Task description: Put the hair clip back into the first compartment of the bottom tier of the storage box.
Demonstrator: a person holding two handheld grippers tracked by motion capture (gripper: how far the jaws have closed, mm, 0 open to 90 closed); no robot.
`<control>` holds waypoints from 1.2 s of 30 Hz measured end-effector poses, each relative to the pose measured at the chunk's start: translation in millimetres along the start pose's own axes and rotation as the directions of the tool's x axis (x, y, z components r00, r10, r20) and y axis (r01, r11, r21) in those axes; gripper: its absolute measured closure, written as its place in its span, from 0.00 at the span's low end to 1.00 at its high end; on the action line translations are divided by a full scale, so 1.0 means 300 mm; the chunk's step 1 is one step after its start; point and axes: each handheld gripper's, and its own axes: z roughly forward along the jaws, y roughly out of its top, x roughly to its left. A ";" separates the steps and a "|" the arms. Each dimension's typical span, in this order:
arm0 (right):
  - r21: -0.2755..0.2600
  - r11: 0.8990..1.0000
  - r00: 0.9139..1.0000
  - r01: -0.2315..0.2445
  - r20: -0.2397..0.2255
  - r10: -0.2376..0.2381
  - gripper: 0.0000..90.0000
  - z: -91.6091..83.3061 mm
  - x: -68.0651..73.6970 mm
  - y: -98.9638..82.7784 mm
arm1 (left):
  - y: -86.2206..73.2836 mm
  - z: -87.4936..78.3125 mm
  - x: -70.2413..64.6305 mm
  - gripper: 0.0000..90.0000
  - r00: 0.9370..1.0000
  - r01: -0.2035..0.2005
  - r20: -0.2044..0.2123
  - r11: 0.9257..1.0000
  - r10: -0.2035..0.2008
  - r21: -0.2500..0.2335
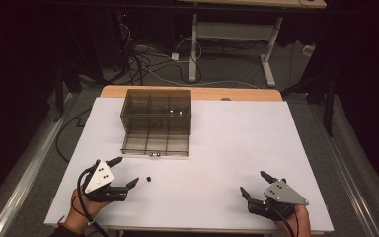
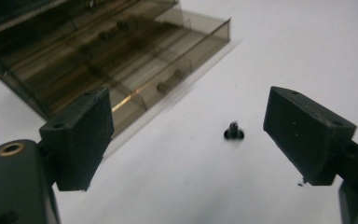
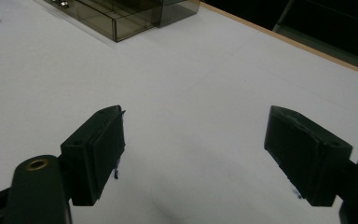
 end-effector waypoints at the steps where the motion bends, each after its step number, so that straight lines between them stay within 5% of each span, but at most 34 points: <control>1: 0.002 1.000 1.000 -0.002 -0.002 0.002 0.23 0.001 -0.001 -0.002 | -0.002 0.000 0.002 0.17 1.000 0.005 -0.006 1.000 -0.005 0.008; 9: -0.003 1.000 1.000 0.012 0.003 -0.012 0.23 -0.010 0.001 -0.004 | 0.009 -0.005 -0.013 0.20 0.999 -0.035 0.020 0.998 0.034 0.043; 17: 0.012 1.000 0.999 0.028 -0.016 -0.028 0.23 0.014 0.015 0.001 | 0.004 0.048 -0.045 0.27 0.995 -0.032 0.099 0.986 0.016 0.164; 31: 0.017 0.999 0.999 0.046 -0.023 -0.045 0.23 0.008 0.016 -0.008 | 0.041 0.191 -0.058 0.47 0.987 -0.005 0.154 0.960 -0.039 0.279; 36: 0.017 0.999 0.999 0.043 -0.024 -0.043 0.23 0.010 0.015 -0.008 | 0.040 0.199 -0.043 0.58 0.981 0.039 0.170 0.960 -0.089 0.278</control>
